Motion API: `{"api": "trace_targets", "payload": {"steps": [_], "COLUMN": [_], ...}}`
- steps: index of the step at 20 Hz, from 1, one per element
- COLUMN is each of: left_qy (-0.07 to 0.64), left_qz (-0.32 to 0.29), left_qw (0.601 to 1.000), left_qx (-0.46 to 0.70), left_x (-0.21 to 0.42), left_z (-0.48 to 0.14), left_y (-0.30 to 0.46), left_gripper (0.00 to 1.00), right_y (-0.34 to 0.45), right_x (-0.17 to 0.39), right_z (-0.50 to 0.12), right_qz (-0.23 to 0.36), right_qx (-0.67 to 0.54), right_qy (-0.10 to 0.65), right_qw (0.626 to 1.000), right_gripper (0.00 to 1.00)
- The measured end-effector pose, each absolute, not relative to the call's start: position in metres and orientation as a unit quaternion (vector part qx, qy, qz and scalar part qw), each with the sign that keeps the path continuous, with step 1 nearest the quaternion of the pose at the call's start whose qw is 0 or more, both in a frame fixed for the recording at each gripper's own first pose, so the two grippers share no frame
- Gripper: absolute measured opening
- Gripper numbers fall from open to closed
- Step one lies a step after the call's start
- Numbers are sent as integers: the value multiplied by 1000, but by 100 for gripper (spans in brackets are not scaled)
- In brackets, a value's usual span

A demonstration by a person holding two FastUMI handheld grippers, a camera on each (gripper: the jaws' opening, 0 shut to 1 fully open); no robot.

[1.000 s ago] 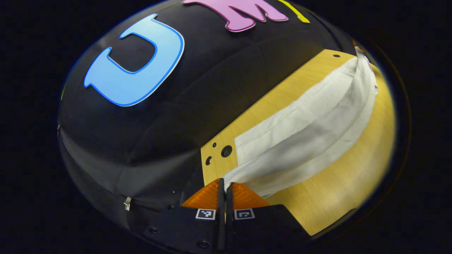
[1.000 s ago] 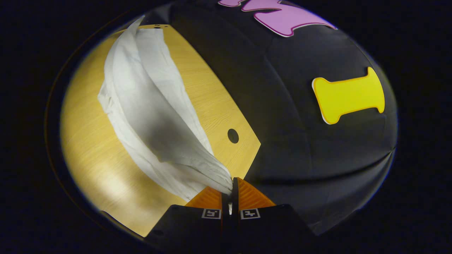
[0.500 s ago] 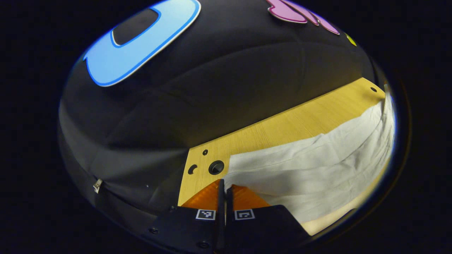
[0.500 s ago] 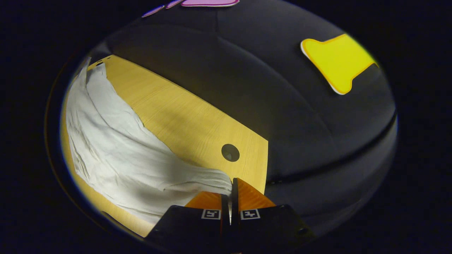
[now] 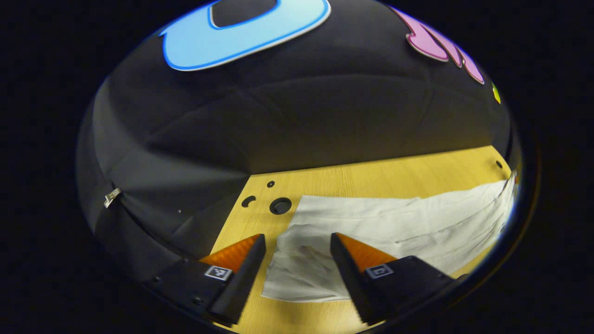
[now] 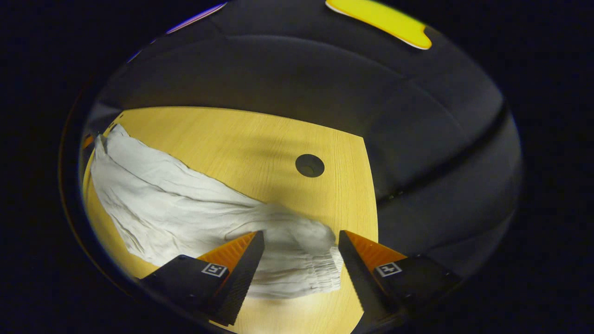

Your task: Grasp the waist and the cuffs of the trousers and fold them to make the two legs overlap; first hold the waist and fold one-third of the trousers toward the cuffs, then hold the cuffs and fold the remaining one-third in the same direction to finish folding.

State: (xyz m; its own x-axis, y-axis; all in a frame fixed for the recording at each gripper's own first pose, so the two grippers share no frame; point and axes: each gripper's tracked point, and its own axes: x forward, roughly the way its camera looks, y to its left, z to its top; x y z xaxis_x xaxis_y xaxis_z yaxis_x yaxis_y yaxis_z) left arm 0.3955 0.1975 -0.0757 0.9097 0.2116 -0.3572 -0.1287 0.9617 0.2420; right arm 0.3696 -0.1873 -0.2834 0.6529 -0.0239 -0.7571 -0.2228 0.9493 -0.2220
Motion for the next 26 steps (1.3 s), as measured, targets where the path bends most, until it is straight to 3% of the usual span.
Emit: {"api": "trace_targets", "payload": {"steps": [1,9,13,16,26], "left_qy": [184,105,81,84,132], "left_qz": [90,94,125,122,123], "left_qw": [974,986,988,983,978], "left_qx": [101,88,-46,-108,-100], "left_x": [388,302,245,211,172], "left_z": [-65,-1,-4,-19,-56], "left_y": [196,169,135,114,104], "left_gripper": [99,98,98,98,96], "right_y": [-193,-233,-238,-235,-234], "right_x": [362,320,315,315,326], "right_z": [-276,-276,-301,-302,-334], "right_qz": [49,-76,-119,-123,-149], "right_qx": [-141,44,133,151,169], "right_qy": [407,340,333,325,325], "right_qw": [901,936,926,925,918], "right_gripper": [98,98,99,99,99]}}
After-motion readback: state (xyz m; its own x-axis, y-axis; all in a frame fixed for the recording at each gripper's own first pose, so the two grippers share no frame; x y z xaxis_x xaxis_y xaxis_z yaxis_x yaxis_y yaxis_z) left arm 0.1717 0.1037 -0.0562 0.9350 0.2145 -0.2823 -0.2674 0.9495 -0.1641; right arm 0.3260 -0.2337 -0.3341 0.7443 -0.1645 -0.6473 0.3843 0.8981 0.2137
